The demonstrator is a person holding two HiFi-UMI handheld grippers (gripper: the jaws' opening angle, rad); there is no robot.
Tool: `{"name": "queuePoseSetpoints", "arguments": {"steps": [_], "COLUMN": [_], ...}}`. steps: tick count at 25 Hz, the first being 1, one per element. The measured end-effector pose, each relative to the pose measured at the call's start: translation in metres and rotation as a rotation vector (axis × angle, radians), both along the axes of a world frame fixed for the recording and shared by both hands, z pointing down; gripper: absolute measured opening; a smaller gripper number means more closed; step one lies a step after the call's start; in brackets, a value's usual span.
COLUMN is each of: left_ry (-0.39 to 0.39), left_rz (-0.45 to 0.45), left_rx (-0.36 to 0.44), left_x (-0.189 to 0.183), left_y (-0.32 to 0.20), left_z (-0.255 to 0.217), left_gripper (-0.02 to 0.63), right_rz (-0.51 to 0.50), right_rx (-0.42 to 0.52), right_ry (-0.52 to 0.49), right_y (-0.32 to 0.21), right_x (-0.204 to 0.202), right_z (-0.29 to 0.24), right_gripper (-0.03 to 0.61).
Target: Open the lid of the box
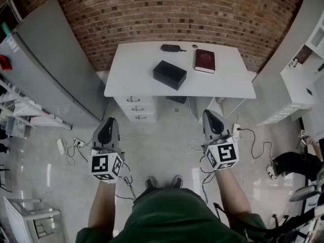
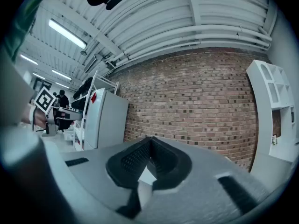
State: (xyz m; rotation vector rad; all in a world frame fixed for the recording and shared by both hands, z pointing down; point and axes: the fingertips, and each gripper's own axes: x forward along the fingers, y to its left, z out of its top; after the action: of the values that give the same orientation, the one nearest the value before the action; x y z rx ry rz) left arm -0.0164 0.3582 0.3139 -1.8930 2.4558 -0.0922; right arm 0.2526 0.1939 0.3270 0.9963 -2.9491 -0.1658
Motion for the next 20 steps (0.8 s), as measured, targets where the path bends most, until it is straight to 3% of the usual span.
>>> {"name": "queuePoseSetpoints", "arguments": {"steps": [13, 20], "left_ry": [0.015, 0.041], "left_rz": [-0.057, -0.056], "left_rx": [-0.023, -0.056], "left_x": [0.03, 0.005], "left_y": [-0.016, -0.045], "left_z": [0.017, 0.04], "left_gripper": [0.026, 0.026], "right_rz": [-0.038, -0.008], "right_rx": [-0.03, -0.086], "right_ry": [-0.023, 0.002], "right_y": [-0.036, -0.071], "right_x": [0.024, 0.006], "right_z": [0.015, 0.042], "right_gripper": [0.003, 0.003]}}
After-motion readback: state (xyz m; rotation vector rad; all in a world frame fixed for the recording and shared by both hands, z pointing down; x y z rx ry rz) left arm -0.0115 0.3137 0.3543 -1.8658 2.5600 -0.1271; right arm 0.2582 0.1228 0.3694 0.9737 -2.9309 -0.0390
